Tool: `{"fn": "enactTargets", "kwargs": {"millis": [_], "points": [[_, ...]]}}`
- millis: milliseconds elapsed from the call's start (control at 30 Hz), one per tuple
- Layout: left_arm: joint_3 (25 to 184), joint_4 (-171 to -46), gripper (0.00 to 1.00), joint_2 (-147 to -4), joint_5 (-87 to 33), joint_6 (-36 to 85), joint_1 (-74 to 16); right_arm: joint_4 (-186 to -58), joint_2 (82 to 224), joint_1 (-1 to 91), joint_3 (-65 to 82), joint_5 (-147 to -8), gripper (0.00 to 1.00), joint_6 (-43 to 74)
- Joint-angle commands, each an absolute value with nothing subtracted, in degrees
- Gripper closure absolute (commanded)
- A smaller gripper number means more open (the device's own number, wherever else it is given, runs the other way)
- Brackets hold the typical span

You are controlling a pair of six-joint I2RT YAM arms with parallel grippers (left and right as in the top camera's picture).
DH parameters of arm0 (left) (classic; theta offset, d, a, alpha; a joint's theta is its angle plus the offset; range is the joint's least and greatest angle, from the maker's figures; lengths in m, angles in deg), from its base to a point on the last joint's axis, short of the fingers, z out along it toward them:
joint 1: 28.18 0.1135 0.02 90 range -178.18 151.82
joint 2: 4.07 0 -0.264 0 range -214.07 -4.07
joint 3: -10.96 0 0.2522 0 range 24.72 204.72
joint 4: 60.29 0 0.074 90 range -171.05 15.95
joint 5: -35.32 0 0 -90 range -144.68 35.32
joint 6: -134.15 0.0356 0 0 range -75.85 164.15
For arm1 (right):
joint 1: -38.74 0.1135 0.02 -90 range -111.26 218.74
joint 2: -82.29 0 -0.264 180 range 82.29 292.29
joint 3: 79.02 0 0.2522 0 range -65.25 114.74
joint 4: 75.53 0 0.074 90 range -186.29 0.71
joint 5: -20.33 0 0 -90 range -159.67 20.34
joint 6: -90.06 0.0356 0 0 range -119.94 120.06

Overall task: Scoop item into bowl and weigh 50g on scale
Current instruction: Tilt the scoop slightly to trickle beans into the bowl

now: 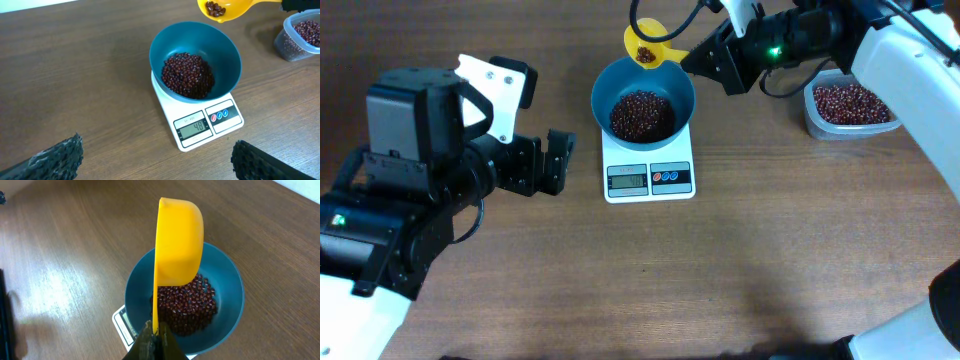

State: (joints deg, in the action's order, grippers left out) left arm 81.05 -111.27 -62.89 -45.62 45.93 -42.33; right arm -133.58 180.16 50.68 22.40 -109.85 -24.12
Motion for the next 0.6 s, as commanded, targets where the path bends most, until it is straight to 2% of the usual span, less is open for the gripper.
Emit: {"fn": "enactTargets", "kwargs": {"millis": [0, 567], "points": [[81.40, -111.20, 0.01, -62.87, -45.03, 46.81, -42.11, -133.38, 178.54, 50.73, 23.91, -110.37, 0.96, -24.49], [81.40, -111.18, 0.01, -62.87, -45.03, 46.81, -42.11, -133.71, 178.54, 50.73, 23.91, -110.33, 0.96, -24.54]]}}
